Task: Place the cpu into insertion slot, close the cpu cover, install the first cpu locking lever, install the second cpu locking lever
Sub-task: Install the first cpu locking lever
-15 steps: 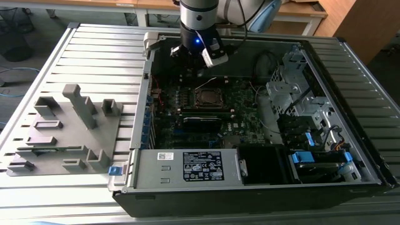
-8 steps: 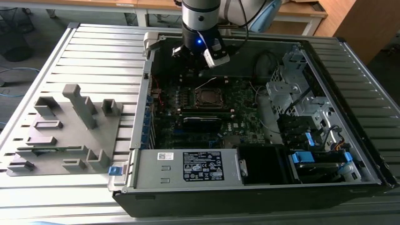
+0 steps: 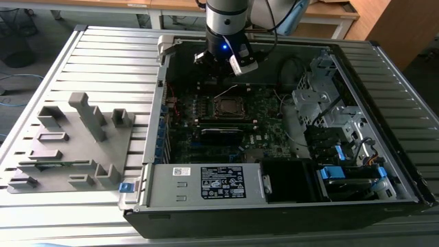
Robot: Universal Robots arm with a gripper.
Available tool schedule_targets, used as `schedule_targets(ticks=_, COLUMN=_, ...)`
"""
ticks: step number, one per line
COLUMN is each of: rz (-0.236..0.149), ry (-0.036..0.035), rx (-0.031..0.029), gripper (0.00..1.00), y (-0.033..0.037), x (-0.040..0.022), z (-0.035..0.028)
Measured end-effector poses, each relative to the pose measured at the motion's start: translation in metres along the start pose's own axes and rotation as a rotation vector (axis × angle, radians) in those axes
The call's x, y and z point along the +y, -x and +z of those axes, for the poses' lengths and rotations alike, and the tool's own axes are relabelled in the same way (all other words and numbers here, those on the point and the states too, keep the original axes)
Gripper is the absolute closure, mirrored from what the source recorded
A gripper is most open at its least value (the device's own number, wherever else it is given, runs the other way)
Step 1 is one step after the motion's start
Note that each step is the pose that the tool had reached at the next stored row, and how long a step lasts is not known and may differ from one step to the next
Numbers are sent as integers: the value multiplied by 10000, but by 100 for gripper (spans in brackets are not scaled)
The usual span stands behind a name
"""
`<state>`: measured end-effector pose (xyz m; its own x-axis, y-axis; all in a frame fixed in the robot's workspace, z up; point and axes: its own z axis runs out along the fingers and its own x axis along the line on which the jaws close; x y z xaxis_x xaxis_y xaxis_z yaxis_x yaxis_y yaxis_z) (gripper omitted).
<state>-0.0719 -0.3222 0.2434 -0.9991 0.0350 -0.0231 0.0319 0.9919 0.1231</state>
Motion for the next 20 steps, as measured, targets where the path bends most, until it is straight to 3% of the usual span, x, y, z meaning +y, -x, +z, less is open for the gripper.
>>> schedule_targets(ticks=6, rz=-1, ry=2, rx=-1, gripper=89, y=6, x=0, z=2)
schedule_targets(ticks=16, rz=1, ry=0, rx=0, gripper=89, y=90, x=8, z=60)
schedule_targets(ticks=20, rz=0, ry=2, rx=0, gripper=89, y=92, x=37, z=76)
